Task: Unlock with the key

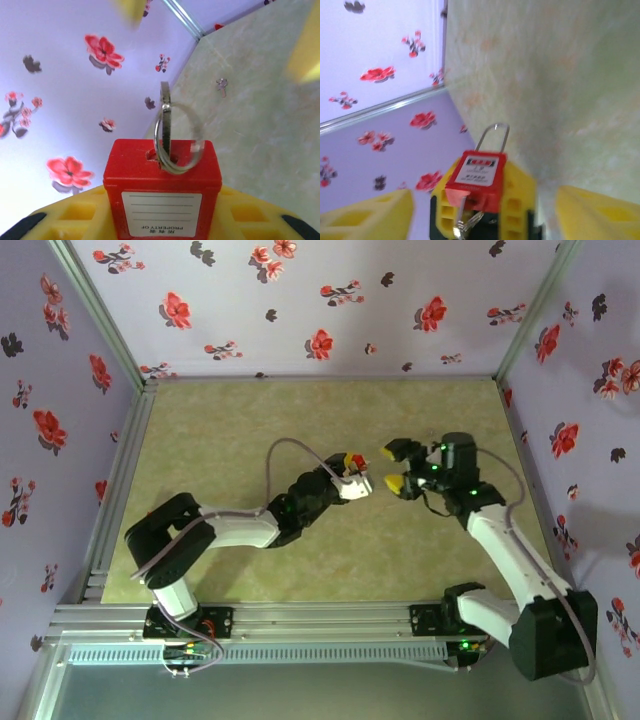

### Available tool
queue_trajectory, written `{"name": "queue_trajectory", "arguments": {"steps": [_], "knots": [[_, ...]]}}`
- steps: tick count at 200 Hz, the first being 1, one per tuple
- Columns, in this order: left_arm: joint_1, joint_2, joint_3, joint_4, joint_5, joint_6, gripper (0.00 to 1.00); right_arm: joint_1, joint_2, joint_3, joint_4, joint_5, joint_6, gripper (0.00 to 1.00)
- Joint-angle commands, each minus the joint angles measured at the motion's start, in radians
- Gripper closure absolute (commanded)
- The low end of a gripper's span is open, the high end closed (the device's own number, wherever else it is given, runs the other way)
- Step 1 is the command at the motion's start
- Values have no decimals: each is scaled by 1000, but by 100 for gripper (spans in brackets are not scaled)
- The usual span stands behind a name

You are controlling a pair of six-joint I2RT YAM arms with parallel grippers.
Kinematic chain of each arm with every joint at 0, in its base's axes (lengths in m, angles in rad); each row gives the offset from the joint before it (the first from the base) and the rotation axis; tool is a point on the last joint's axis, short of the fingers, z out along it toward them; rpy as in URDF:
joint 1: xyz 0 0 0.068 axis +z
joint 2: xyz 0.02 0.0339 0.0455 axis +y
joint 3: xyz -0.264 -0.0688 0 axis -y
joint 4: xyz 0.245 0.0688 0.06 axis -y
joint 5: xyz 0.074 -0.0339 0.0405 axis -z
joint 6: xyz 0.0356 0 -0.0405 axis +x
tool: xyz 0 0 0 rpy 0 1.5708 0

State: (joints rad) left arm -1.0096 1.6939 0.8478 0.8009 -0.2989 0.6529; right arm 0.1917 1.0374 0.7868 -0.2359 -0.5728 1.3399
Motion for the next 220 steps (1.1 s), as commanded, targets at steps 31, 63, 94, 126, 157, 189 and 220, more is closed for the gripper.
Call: {"name": "queue_trajectory", "arguments": {"steps": [31,63,94,126,157,189,220], "knots": [[124,-189,272,-499,162,-926,100,-44,-206,-10,-75,155,-401,11],[147,-174,439,-753,233,-1197,100,99,-244,-88,124,194,-497,13],[151,-124,563,-907,317,-1349,100,280,-212,-62,162,345,-643,17],[148,-112,577,-932,324,-1381,100,310,-153,-43,175,380,-702,19],[144,-121,572,-944,311,-1328,100,310,-113,-32,174,369,-709,19],[149,-113,544,-1009,246,-1174,100,308,-156,-44,61,453,-732,15],[172,-66,513,-1101,174,-1011,100,304,-241,-72,-38,481,-751,11]]}}
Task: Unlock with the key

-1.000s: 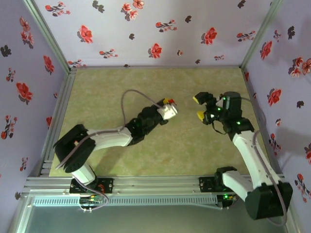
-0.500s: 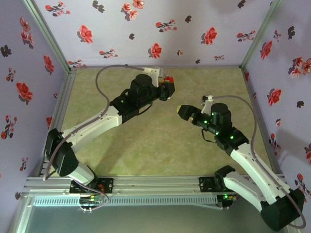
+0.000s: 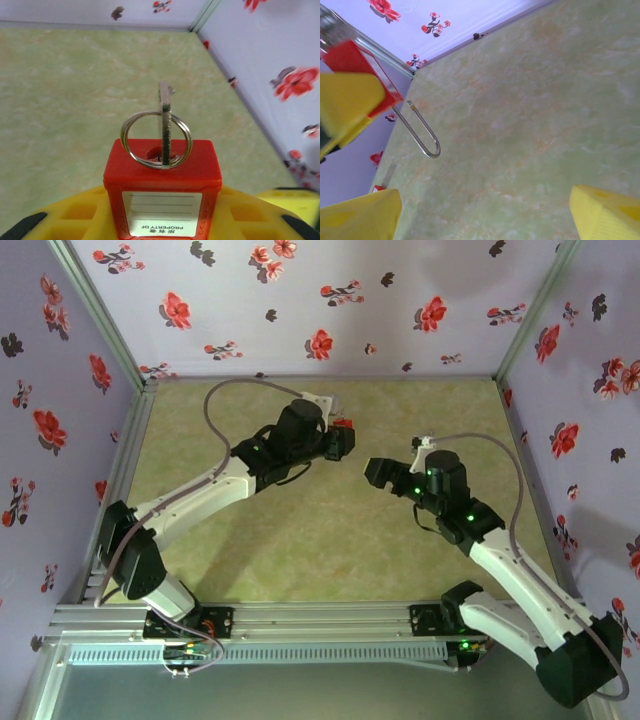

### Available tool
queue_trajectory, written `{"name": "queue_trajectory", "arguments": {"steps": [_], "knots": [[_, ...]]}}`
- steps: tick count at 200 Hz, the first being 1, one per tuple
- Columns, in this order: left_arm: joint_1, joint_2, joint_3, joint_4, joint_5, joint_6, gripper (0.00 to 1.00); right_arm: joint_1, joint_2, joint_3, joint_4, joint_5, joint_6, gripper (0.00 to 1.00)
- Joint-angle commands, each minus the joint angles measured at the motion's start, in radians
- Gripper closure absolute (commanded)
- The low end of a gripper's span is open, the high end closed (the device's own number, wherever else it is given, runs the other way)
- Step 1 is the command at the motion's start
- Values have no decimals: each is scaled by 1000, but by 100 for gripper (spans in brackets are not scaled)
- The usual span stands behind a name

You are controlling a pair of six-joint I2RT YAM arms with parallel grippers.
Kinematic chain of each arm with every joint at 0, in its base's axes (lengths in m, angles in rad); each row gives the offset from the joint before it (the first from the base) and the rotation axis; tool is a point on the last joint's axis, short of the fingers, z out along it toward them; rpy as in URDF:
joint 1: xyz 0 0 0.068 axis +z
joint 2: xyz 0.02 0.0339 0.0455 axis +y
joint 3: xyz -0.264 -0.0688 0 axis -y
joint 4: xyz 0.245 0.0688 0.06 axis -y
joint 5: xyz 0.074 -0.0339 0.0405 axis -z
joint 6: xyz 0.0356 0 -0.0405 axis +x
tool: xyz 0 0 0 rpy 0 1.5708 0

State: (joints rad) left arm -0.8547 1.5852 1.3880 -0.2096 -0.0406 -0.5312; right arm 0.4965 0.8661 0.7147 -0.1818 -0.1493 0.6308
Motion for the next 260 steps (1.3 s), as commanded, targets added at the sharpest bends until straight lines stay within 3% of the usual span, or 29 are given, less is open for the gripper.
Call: {"name": "queue_trajectory", "arguments": {"steps": [1,34,81,144,172,200,217,227,234,260], "knots": [[18,45,-26,-94,-87,177,100,-1,-71,0,-95,57,-42,11],[32,168,-20,-188,-193,315,100,-7,-146,-3,-199,65,-47,10],[-1,333,9,-204,-229,426,100,-16,-207,-18,-269,76,-40,8],[-133,400,-22,-231,-204,493,100,-92,-211,25,-349,35,-71,5],[-166,382,-68,-247,-132,492,100,-169,-183,61,-401,-44,-72,4],[-178,324,-105,-315,-45,543,74,-208,-109,122,-498,-98,-96,3],[-188,252,-153,-342,-27,560,38,-214,-60,158,-541,-116,-122,2],[-188,185,-185,-356,-26,559,27,-217,-30,176,-555,-137,-140,2],[-188,134,-208,-364,-24,555,7,-218,-4,190,-566,-154,-153,1],[-186,-91,-281,-389,-13,514,0,-222,84,228,-577,-204,-209,1]]}}
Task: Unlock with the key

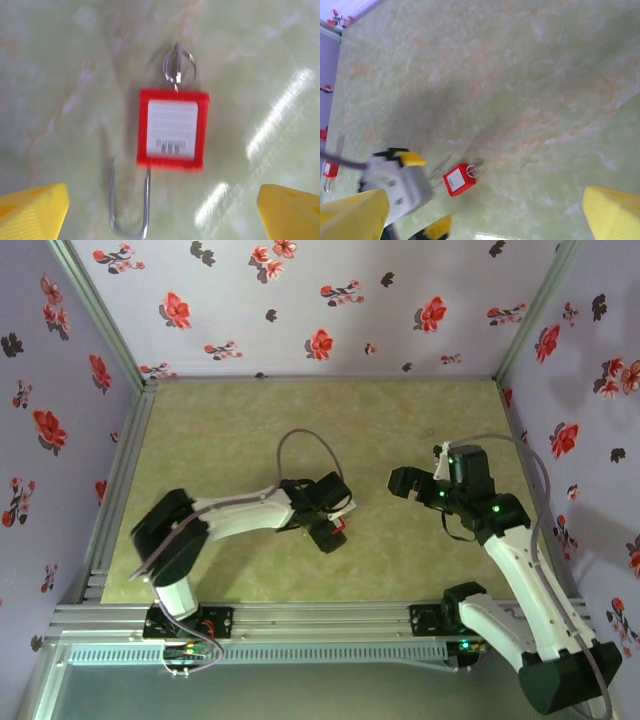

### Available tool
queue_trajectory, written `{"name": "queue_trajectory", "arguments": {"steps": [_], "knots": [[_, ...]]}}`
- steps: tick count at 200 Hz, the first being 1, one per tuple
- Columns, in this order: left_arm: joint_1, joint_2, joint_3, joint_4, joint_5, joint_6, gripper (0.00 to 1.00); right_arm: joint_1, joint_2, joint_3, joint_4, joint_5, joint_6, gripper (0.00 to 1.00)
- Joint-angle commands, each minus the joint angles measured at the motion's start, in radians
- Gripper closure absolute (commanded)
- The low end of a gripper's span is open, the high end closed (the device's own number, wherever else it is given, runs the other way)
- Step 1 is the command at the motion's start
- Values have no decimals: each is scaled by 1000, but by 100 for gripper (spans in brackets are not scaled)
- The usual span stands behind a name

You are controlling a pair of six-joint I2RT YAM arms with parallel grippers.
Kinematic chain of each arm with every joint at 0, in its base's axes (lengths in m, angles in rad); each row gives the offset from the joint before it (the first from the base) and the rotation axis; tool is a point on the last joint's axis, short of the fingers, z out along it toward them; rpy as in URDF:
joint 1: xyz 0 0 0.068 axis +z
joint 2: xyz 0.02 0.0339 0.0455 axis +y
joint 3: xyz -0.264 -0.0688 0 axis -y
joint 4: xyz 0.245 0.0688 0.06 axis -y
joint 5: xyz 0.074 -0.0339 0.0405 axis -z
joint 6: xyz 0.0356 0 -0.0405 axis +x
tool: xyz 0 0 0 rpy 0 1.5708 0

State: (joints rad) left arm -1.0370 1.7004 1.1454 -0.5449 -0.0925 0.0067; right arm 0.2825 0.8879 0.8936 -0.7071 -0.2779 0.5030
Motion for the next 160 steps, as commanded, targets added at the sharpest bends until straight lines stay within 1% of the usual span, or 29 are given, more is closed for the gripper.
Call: {"name": "queue_trajectory", "arguments": {"steps": [1,5,16,30,39,54,68,79,96,117,137,160], "knots": [[-3,-217,-39,-56,38,-26,0,-8,64,50,-51,-82,-84,1],[1,-255,-44,-64,35,-32,0,-8,77,54,-49,-96,-96,1],[32,-353,-61,-87,25,-112,0,-2,136,75,-55,-157,-157,1],[110,-496,-97,-87,26,-227,0,48,213,109,-82,-155,-239,1],[173,-603,-138,-63,29,-325,0,117,266,131,-86,-135,-303,1],[278,-782,-220,13,59,-476,0,266,350,153,-64,-88,-419,1],[331,-918,-278,78,70,-558,0,377,444,162,-45,-35,-537,1],[360,-993,-289,82,59,-594,0,440,525,169,-28,37,-635,1],[388,-1044,-256,16,31,-610,0,508,633,190,-23,91,-803,3],[392,-1040,-190,-93,6,-575,0,560,738,216,-13,130,-980,4],[392,-1030,-151,-159,-27,-555,0,575,795,237,29,156,-1046,5],[392,-1042,-162,-149,-45,-560,0,589,838,247,71,181,-1115,5]]}}
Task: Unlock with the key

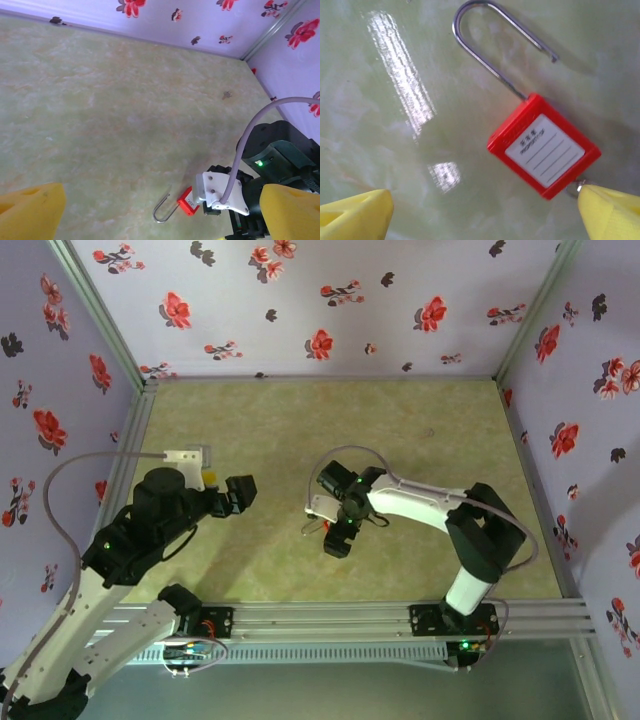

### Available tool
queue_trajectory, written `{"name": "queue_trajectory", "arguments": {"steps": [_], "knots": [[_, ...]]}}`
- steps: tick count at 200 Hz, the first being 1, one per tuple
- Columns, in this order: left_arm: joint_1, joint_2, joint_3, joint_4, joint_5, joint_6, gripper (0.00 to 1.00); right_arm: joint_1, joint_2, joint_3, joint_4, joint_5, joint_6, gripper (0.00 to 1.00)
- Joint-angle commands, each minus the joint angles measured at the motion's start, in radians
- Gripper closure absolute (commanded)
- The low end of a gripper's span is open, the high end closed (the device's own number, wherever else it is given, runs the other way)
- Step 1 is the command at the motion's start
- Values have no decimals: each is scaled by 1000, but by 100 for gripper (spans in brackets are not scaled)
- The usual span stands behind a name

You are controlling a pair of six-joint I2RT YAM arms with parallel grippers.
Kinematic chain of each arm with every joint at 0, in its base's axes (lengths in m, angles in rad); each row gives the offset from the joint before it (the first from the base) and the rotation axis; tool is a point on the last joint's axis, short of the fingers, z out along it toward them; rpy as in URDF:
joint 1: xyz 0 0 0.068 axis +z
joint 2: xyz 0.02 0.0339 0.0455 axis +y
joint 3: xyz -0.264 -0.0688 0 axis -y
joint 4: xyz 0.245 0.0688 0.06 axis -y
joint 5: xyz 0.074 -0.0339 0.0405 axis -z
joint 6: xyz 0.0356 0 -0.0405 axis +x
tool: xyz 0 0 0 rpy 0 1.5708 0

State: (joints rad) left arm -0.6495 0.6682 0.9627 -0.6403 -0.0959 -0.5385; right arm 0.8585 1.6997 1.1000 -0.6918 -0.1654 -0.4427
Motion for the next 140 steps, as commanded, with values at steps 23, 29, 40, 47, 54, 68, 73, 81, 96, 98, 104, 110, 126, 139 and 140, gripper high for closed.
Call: {"name": "queue_trajectory", "arguments": {"steps": [23,29,40,47,54,68,73,81,96,98,104,110,126,139,140], "knots": [[5,-19,4,-41,-48,-22,0,17,68,61,70,94,-214,5],[4,-19,2,-41,-50,-19,0,17,77,62,71,96,-224,5],[7,-19,2,-44,-53,-16,0,17,95,66,71,102,-239,7],[7,-19,2,-45,-54,-14,0,17,109,74,63,105,-247,9],[7,-19,2,-46,-56,-11,0,17,119,84,60,107,-249,11],[7,-19,1,-48,-55,-5,0,17,134,94,59,108,-251,18],[7,-19,2,-48,-55,-3,0,17,135,94,56,107,-251,21],[7,-19,2,-51,-56,0,0,16,134,91,52,106,-248,25],[8,-19,0,-55,-62,3,0,17,121,80,52,112,-234,35],[8,-19,-1,-54,-63,3,0,17,120,79,52,111,-229,36],[9,-19,-1,-54,-65,6,0,17,114,75,52,108,-217,42],[10,-18,-2,-52,-66,10,0,17,107,70,55,108,-204,48],[12,-13,3,-49,-67,22,0,17,91,51,66,123,-163,61],[14,-6,11,-47,-68,31,0,19,85,49,58,134,-117,68],[14,-6,12,-47,-68,32,0,20,84,49,56,133,-113,68]]}}
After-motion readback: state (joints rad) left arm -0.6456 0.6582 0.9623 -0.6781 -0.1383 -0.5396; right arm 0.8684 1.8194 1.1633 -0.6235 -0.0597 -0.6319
